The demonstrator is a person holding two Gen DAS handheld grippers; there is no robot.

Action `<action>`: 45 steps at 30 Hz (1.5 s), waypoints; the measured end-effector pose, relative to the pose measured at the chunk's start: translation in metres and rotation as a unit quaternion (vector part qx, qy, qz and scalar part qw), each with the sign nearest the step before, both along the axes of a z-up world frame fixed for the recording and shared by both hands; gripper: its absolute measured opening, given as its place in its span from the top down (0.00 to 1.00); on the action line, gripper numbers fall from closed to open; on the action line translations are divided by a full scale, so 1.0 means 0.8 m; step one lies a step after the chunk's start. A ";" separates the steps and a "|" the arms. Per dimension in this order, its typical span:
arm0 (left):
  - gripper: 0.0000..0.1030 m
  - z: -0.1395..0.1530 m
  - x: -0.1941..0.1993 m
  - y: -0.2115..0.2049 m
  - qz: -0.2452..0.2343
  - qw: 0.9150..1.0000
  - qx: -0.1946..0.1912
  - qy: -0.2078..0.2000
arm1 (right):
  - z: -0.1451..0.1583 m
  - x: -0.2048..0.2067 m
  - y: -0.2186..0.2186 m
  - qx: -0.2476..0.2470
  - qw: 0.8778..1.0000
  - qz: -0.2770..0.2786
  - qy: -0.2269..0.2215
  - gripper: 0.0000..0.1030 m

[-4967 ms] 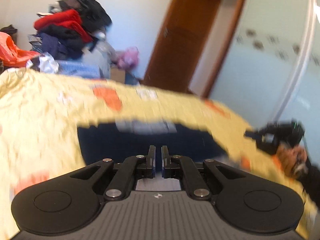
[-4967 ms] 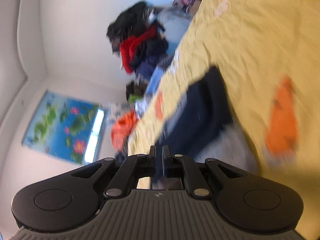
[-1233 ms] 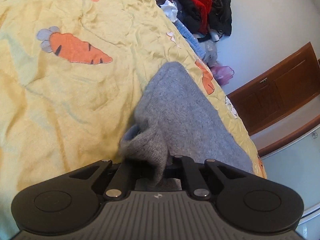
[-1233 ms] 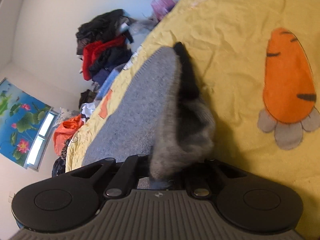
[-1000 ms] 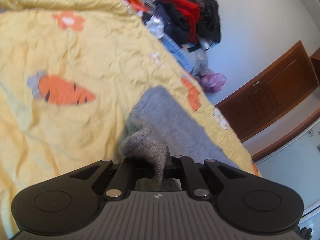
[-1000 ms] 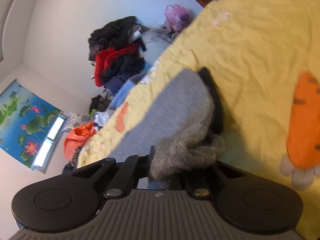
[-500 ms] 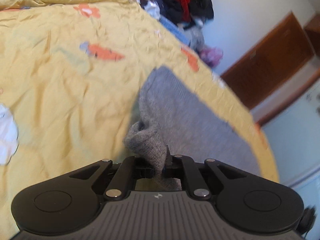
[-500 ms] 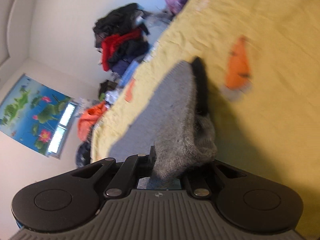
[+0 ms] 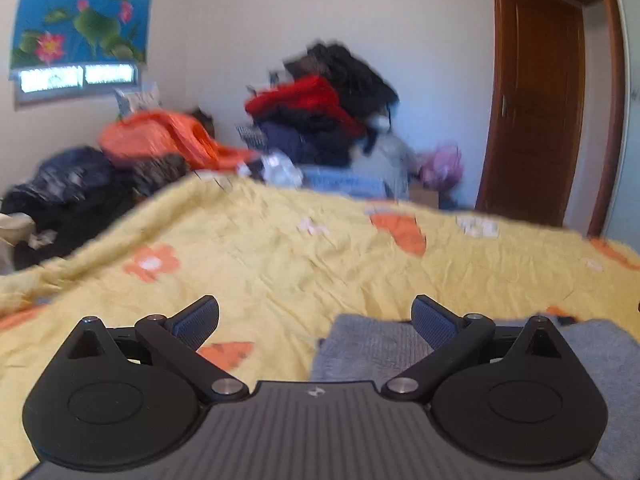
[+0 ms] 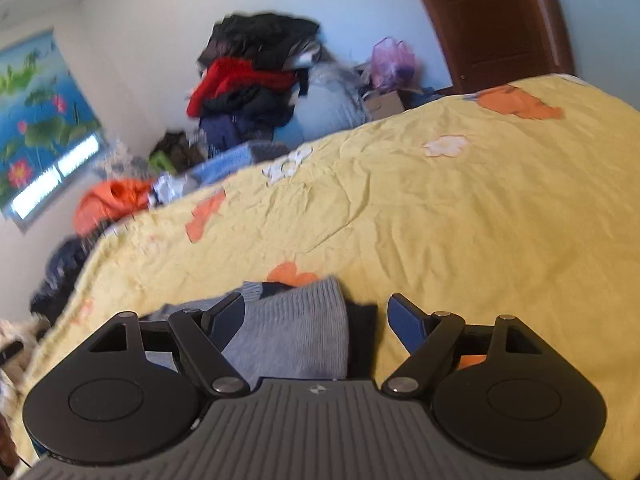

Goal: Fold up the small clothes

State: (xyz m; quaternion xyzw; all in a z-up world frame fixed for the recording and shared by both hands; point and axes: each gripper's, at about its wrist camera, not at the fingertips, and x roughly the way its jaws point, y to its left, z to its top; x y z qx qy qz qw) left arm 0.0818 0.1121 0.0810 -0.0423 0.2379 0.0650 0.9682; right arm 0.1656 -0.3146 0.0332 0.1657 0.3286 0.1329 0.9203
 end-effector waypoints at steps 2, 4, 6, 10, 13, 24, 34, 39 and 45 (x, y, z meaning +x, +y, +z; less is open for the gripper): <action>0.00 -0.031 0.054 -0.013 -0.008 0.998 -0.001 0.055 | -0.016 0.041 0.020 -0.036 0.999 0.007 0.024 0.24; 0.00 -0.057 0.087 -0.019 -0.015 0.996 -0.010 0.092 | -0.034 0.073 0.032 -0.040 0.997 0.020 0.056 0.25; 0.00 -0.072 0.106 -0.021 -0.025 0.993 -0.013 0.114 | -0.050 0.092 0.044 -0.034 0.996 0.030 0.080 0.25; 0.05 -0.099 0.125 -0.026 -0.020 0.989 0.020 0.147 | -0.056 0.093 0.067 -0.048 0.996 0.051 0.063 0.32; 0.42 -0.099 0.122 -0.021 -0.034 0.990 -0.008 0.137 | -0.059 0.095 0.064 -0.040 0.996 0.057 0.057 0.85; 0.74 -0.097 0.125 -0.020 -0.025 0.992 0.016 0.120 | -0.065 0.072 0.032 -0.028 0.999 -0.006 0.020 0.81; 0.46 -0.072 0.106 -0.013 0.001 0.993 0.028 0.119 | 0.017 0.015 0.076 -0.146 0.983 -0.047 -0.103 0.29; 0.46 -0.055 0.091 -0.011 0.008 0.994 0.005 0.107 | 0.010 -0.005 0.128 -0.137 0.985 0.041 -0.095 0.25; 0.46 -0.075 0.089 -0.031 -0.020 0.993 -0.010 0.120 | -0.040 0.004 0.159 -0.179 0.981 0.060 -0.047 0.25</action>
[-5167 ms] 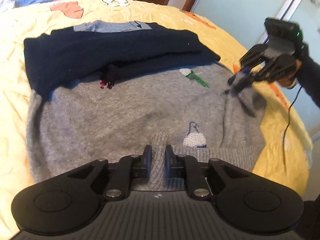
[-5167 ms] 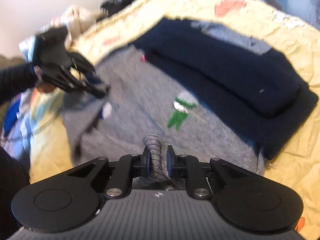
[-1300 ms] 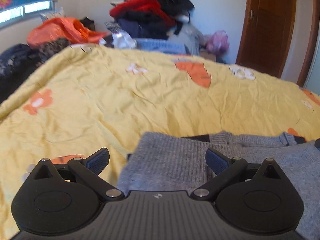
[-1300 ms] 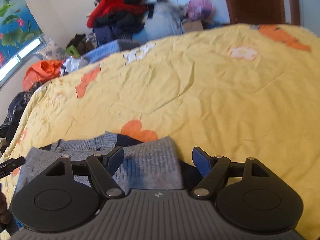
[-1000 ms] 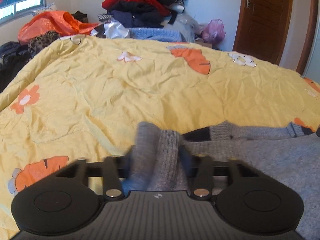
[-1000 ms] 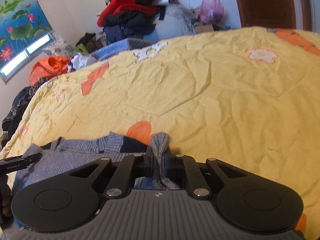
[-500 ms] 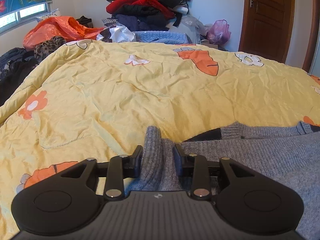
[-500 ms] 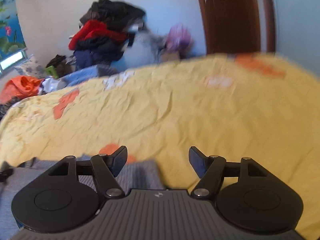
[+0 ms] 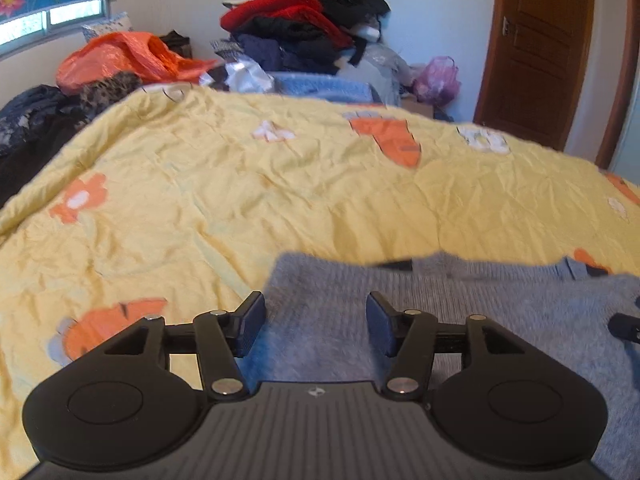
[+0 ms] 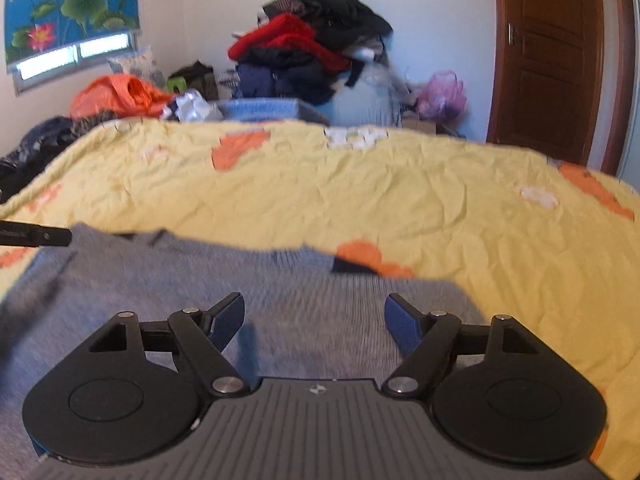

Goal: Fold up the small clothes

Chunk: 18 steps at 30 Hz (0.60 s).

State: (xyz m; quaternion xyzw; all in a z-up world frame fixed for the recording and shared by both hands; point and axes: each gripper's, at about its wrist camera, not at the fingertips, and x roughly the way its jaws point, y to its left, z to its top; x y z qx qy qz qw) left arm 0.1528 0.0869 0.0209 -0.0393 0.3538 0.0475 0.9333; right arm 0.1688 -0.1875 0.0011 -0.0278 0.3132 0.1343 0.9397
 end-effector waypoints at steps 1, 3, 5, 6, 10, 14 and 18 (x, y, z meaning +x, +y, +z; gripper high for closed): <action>0.44 -0.012 0.002 -0.003 -0.001 1.000 0.008 0.006 | -0.009 0.002 -0.003 -0.003 1.000 -0.007 0.006 0.24; 0.27 -0.029 -0.002 -0.006 0.008 0.999 0.034 -0.017 | -0.022 0.002 -0.014 0.009 1.000 -0.010 -0.003 0.23; 0.24 -0.028 0.005 0.012 0.021 1.000 -0.015 -0.006 | -0.021 0.007 -0.023 0.036 0.999 -0.018 0.004 0.23; 0.24 -0.027 0.005 0.019 0.022 0.999 -0.025 -0.005 | -0.022 0.008 -0.023 0.036 0.999 -0.018 0.006 0.21; 0.26 0.002 -0.049 0.047 0.060 0.997 -0.047 -0.028 | -0.025 0.005 -0.004 -0.004 1.000 -0.006 0.003 0.14; 0.26 0.018 -0.163 0.083 0.113 0.974 -0.184 -0.069 | -0.025 0.005 -0.007 0.009 1.000 0.000 0.005 0.09; 0.26 -0.010 -0.249 0.098 0.153 0.925 -0.344 -0.059 | -0.025 0.006 -0.009 0.018 1.000 0.003 0.006 0.08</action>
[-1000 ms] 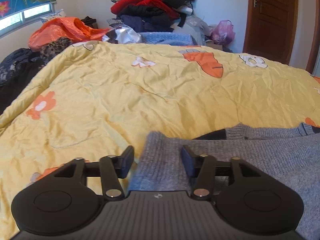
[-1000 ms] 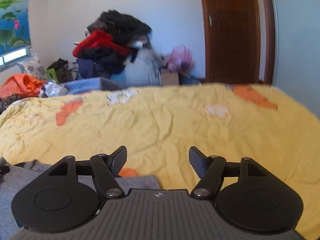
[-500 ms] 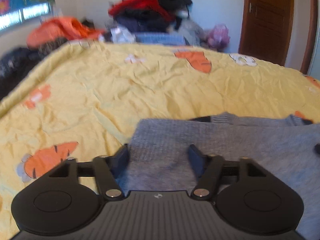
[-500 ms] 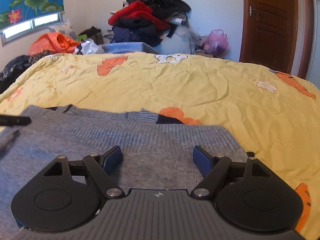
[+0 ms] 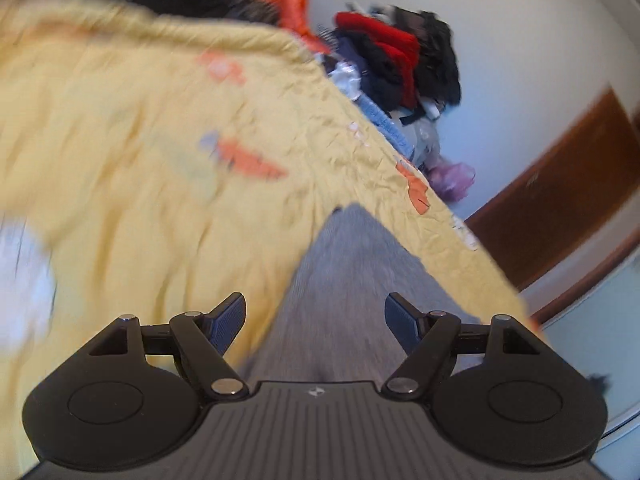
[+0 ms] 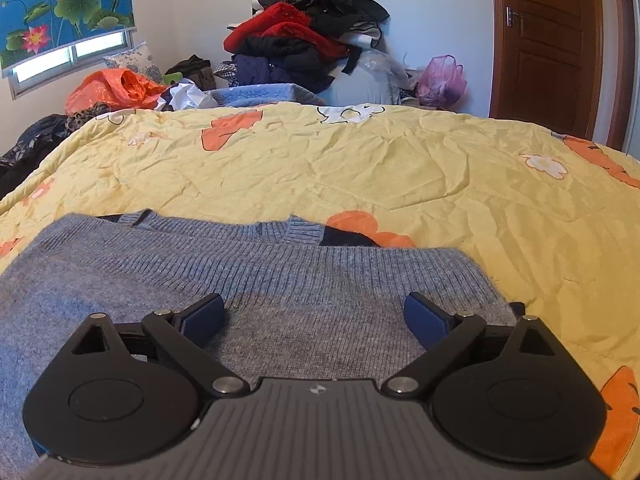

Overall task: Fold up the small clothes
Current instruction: 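Open both grippers and lift them off the folded sweater, then grasp the sweater edge with the left gripper while the right gripper grasps the navy sleeve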

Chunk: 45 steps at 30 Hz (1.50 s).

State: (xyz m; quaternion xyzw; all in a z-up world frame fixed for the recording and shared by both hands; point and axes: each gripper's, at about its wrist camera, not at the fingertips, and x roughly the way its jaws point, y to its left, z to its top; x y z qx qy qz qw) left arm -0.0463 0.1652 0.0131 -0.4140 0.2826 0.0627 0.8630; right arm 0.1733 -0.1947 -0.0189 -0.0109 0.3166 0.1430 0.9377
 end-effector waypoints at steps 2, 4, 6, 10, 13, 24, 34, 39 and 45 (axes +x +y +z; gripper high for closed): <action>0.26 -0.025 -0.025 0.006 0.017 0.996 -0.092 0.007 | 0.000 0.000 -0.002 0.006 1.000 -0.001 -0.001 0.08; 0.26 -0.039 -0.034 0.011 0.022 0.990 -0.136 0.002 | 0.000 -0.001 -0.004 0.011 1.000 -0.002 -0.002 0.08; 0.26 -0.039 -0.032 0.013 0.025 0.989 -0.147 0.005 | 0.000 -0.002 -0.006 0.016 1.000 -0.003 -0.002 0.08; 0.27 -0.033 -0.014 0.008 0.038 0.989 -0.140 0.020 | 0.000 -0.003 -0.008 0.023 1.000 -0.004 -0.004 0.08; 0.27 -0.024 -0.006 -0.002 0.040 0.990 -0.133 0.034 | 0.000 -0.004 -0.011 0.031 0.999 -0.006 -0.005 0.08; 0.26 -0.010 -0.066 -0.015 0.062 0.992 -0.094 0.063 | 0.002 -0.007 -0.026 0.074 0.997 -0.003 -0.006 0.06; 0.28 -0.007 0.008 -0.070 0.060 0.996 0.047 0.051 | 0.002 -0.008 -0.029 0.086 0.996 -0.001 -0.006 0.06; 0.93 -0.012 0.021 -0.080 0.070 0.991 0.074 0.082 | 0.002 -0.009 -0.028 0.084 0.996 -0.001 -0.006 0.06; 0.93 0.043 0.022 -0.162 -0.029 0.961 0.276 -0.013 | 0.004 -0.004 -0.018 0.056 0.998 0.008 0.001 0.02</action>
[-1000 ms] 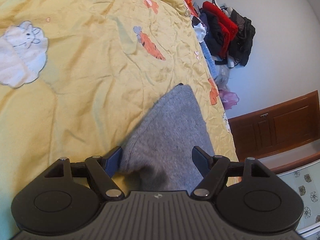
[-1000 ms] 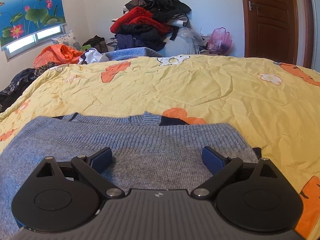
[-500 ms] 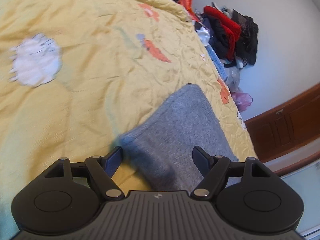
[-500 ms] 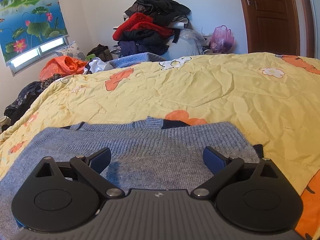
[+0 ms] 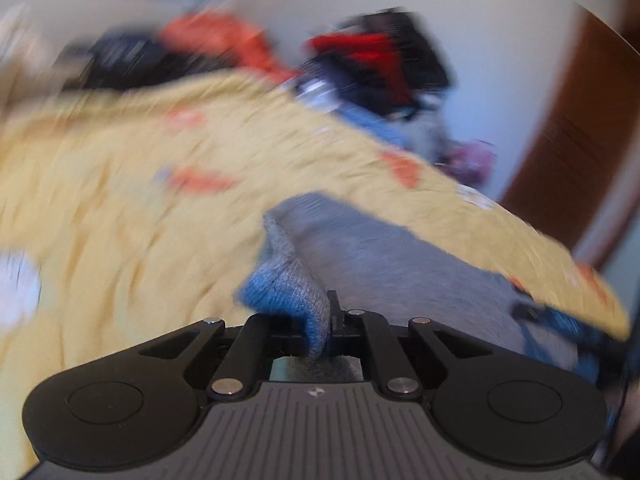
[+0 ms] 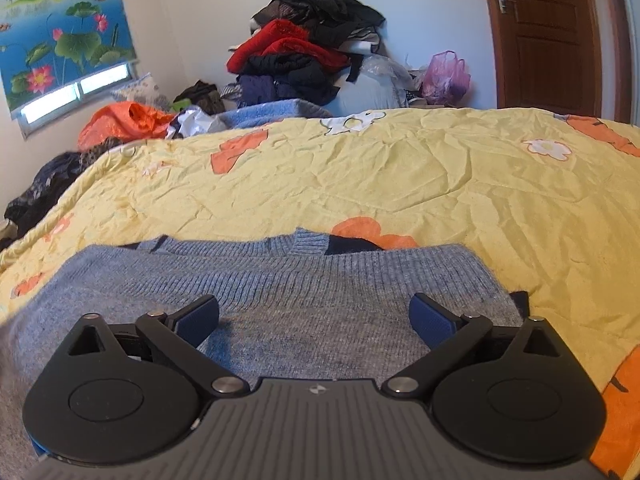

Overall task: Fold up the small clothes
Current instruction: 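Grasp the sweater edge with the left gripper while the right gripper grasps the navy sleeve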

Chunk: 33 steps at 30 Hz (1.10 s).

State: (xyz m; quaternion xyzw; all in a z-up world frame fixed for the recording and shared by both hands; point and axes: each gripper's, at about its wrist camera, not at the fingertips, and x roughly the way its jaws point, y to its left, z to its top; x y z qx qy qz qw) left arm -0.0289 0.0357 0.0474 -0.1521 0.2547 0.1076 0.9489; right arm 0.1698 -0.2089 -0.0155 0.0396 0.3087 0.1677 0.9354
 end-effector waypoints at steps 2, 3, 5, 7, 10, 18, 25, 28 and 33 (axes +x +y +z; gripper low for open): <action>0.93 0.006 -0.005 -0.034 -0.047 0.997 0.059 -0.020 | 0.009 0.010 0.019 -0.045 0.999 -0.004 0.022 0.07; 0.93 0.005 -0.007 -0.045 -0.063 0.995 0.070 -0.026 | 0.020 0.016 0.029 -0.050 0.998 -0.013 0.044 0.11; 0.93 0.001 -0.010 -0.062 -0.085 0.993 0.082 -0.029 | 0.048 0.023 0.047 0.016 0.995 0.013 0.097 0.12; 0.93 -0.005 -0.013 -0.073 -0.098 0.990 0.094 -0.028 | 0.066 0.029 0.075 0.123 0.973 0.091 0.170 0.11; 0.93 -0.017 -0.015 -0.082 -0.110 0.988 0.108 -0.023 | 0.067 0.033 0.139 0.172 0.936 0.175 0.254 0.12; 0.93 -0.024 -0.017 -0.085 -0.144 0.981 0.131 -0.013 | 0.034 0.057 0.255 0.021 0.947 0.201 0.251 0.62; 0.93 0.006 -0.012 -0.125 -0.203 0.969 0.134 -0.046 | 0.060 0.049 0.184 0.015 0.958 0.220 0.184 0.83; 0.93 0.018 -0.010 -0.176 -0.264 0.954 0.127 -0.071 | 0.090 0.045 0.106 0.033 0.967 0.196 0.162 0.83; 0.93 -0.006 -0.005 -0.263 -0.348 0.927 0.126 -0.059 | 0.093 0.037 -0.028 0.019 0.979 0.134 0.154 0.83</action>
